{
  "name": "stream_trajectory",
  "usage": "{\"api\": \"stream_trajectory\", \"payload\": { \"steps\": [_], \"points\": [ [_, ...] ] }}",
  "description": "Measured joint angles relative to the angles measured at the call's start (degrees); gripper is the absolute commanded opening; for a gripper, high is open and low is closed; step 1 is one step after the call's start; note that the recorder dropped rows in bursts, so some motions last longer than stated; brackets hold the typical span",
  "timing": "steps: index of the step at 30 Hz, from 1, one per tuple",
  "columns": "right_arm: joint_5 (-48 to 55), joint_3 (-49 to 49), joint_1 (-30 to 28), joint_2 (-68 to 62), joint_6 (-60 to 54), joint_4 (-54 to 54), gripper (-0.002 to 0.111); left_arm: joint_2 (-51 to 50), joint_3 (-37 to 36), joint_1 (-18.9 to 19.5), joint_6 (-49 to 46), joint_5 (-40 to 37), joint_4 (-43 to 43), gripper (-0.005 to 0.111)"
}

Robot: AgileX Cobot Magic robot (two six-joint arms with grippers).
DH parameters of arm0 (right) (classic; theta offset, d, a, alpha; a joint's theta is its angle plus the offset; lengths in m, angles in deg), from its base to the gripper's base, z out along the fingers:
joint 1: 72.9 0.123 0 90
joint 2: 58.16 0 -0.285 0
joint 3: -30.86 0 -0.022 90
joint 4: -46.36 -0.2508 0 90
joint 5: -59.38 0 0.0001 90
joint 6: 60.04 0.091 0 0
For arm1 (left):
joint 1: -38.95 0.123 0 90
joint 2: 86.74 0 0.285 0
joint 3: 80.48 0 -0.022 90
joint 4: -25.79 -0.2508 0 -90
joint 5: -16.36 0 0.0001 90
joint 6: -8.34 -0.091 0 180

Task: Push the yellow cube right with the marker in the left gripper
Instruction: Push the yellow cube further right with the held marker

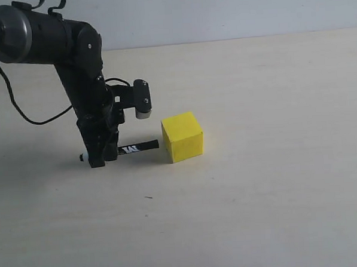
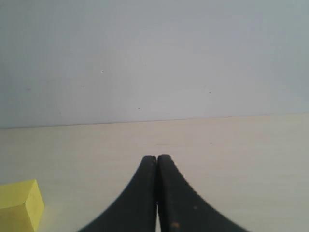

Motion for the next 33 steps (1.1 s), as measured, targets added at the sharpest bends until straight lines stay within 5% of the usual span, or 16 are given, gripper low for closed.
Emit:
{"api": "stream_trajectory", "payload": {
  "steps": [14,20,33],
  "points": [
    [0.0,0.0,0.0,0.0,0.0,0.0,0.000,-2.2,6.3,-4.8,1.2,5.7,-0.6,0.000],
    [0.0,0.0,0.0,0.0,0.0,0.0,0.000,-2.2,7.2,-2.1,-0.9,-1.7,-10.4,0.000],
    [0.0,0.0,0.0,0.0,0.0,0.0,0.000,-5.4,16.5,-1.9,-4.2,-8.7,-6.7,0.000]
  ]
}}
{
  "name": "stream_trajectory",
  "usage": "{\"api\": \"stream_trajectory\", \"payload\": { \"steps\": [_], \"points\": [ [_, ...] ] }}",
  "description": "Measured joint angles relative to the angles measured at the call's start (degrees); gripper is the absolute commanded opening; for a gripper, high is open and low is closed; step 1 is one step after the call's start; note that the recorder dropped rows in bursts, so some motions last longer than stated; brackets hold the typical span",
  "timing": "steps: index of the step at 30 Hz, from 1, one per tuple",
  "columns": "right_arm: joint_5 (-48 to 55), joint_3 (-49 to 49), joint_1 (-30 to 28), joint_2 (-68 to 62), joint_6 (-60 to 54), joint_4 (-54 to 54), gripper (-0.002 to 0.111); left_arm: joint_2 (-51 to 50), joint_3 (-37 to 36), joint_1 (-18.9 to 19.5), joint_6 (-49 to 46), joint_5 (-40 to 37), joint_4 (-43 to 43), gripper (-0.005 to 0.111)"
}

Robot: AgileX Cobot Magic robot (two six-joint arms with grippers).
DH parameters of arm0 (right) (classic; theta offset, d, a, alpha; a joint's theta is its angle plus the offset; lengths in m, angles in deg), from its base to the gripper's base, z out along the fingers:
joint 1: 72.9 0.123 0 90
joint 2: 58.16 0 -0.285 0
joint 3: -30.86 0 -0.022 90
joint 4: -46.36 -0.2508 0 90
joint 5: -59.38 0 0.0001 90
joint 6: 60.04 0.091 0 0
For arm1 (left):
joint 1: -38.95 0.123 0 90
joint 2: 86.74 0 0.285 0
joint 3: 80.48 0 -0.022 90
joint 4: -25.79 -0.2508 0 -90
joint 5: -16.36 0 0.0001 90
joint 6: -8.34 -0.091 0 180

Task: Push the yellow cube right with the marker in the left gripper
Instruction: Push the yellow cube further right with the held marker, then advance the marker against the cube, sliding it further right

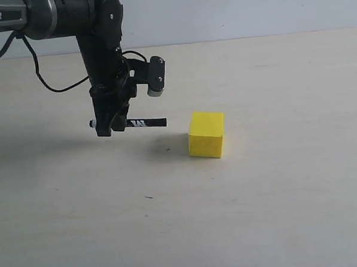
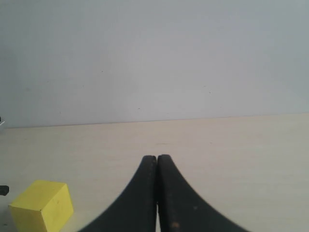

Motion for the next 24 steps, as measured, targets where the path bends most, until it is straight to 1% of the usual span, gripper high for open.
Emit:
{"api": "stream_trajectory", "payload": {
  "steps": [5,9,12,17,20,24],
  "points": [
    [0.0,0.0,0.0,0.0,0.0,0.0,0.000,-1.3,0.0,-0.5,-0.2,0.5,0.6,0.000],
    [0.0,0.0,0.0,0.0,0.0,0.0,0.000,-1.4,0.4,-2.9,-0.3,2.6,0.9,0.000],
    [0.0,0.0,0.0,0.0,0.0,0.0,0.000,-2.5,2.6,-4.9,-0.3,2.4,1.9,0.000],
    [0.0,0.0,0.0,0.0,0.0,0.0,0.000,-5.3,8.2,-7.5,-0.3,-1.0,3.9,0.000],
    [0.0,0.0,0.0,0.0,0.0,0.0,0.000,-6.1,9.7,-7.7,-0.3,-2.7,3.8,0.000],
    [0.0,0.0,0.0,0.0,0.0,0.0,0.000,-6.1,10.1,-6.6,1.3,-5.2,1.1,0.000]
  ]
}}
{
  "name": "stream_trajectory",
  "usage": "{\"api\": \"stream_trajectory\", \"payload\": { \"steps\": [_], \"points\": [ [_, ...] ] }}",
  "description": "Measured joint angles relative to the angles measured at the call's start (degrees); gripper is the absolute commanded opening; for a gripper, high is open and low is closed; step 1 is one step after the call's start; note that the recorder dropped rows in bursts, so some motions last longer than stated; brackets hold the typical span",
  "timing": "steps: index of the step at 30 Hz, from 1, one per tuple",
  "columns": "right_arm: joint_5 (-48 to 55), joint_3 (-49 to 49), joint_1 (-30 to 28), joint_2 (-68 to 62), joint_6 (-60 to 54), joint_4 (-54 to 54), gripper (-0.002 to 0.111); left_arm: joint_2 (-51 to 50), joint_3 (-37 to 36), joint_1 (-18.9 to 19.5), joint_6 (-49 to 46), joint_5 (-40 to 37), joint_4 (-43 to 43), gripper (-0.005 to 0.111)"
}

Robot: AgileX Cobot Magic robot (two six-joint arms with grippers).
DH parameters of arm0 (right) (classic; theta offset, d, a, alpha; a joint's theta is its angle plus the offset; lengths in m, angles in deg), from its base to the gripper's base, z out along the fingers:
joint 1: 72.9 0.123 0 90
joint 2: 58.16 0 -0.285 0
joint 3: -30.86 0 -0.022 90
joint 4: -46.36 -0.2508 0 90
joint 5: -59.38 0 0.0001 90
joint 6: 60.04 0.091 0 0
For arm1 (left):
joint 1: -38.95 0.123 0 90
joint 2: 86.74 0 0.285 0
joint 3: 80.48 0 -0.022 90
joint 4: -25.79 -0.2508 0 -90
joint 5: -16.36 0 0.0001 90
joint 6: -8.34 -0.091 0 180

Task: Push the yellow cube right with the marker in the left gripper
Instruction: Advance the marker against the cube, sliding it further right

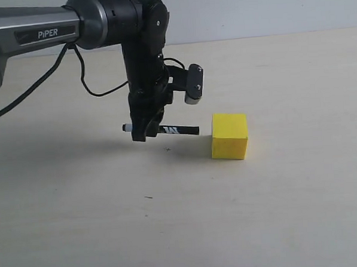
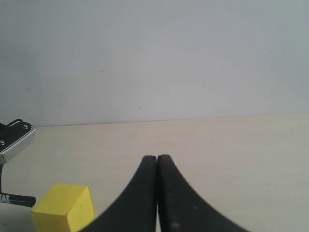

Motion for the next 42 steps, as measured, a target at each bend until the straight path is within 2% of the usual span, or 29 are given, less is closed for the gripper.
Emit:
{"api": "stream_trajectory", "payload": {
  "steps": [8,14,21,28,34,38,42],
  "points": [
    [0.0,0.0,0.0,0.0,0.0,0.0,0.000,0.0,0.0,1.5,2.2,-0.5,-2.3,0.000],
    [0.0,0.0,0.0,0.0,0.0,0.0,0.000,-0.5,0.7,-3.0,2.3,-0.6,-2.3,0.000],
    [0.0,0.0,0.0,0.0,0.0,0.0,0.000,-1.6,5.1,-7.8,2.3,1.2,-1.2,0.000],
    [0.0,0.0,0.0,0.0,0.0,0.0,0.000,-2.0,5.7,-6.2,3.6,-0.2,-1.0,0.000],
    [0.0,0.0,0.0,0.0,0.0,0.0,0.000,-2.1,5.7,-4.0,12.0,-0.5,-2.1,0.000],
    [0.0,0.0,0.0,0.0,0.0,0.0,0.000,-2.9,5.7,-4.4,12.6,-0.6,-2.3,0.000],
    [0.0,0.0,0.0,0.0,0.0,0.0,0.000,-4.5,5.7,-6.5,11.9,-0.7,-2.3,0.000]
  ]
}}
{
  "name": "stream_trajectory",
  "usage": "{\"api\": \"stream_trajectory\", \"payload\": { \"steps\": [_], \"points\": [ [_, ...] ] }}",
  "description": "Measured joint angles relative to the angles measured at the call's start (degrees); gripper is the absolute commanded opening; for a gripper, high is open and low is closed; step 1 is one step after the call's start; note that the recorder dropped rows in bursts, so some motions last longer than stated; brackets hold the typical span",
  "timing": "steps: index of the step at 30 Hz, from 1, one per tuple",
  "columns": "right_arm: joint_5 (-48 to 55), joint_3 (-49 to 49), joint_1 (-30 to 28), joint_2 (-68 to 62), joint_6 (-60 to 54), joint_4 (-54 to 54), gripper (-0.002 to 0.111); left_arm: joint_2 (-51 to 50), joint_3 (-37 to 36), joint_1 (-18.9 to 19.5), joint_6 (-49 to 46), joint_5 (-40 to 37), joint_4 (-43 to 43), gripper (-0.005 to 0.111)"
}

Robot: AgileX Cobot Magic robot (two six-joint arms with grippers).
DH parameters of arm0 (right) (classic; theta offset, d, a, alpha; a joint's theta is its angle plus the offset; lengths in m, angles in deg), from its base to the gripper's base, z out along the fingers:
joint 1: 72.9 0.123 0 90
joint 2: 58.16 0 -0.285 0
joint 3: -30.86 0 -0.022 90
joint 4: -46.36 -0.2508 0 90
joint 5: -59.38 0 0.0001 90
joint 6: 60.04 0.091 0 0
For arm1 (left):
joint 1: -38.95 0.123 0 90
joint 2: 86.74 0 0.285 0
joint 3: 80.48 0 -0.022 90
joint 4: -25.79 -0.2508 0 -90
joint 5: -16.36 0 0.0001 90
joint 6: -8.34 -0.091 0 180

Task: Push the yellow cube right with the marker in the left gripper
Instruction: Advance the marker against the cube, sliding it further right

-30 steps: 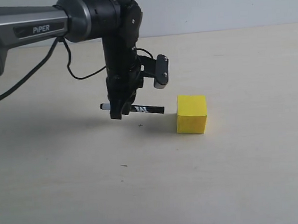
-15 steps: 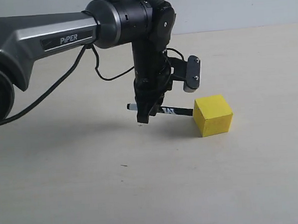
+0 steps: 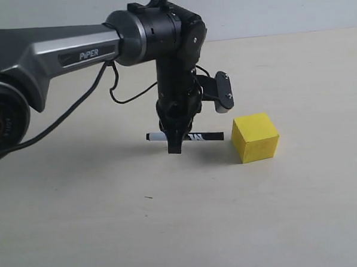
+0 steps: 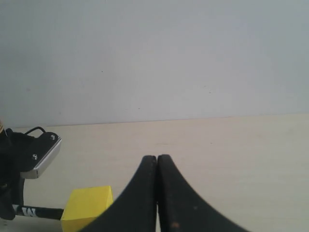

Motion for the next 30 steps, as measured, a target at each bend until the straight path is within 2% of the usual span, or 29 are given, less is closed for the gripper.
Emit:
{"api": "stream_trajectory", "payload": {
  "steps": [5,16,22,30],
  "points": [
    [0.0,0.0,0.0,0.0,0.0,0.0,0.000,-0.5,0.8,-1.9,-0.2,-0.1,0.1,0.000],
    [0.0,0.0,0.0,0.0,0.0,0.0,0.000,-0.5,2.3,-4.1,-1.7,5.1,0.1,0.000],
    [0.0,0.0,0.0,0.0,0.0,0.0,0.000,-0.5,2.3,-1.8,-1.7,0.8,-2.9,0.000],
    [0.0,0.0,0.0,0.0,0.0,0.0,0.000,-0.5,2.3,0.6,0.8,0.1,-2.7,0.000]
  ]
}}
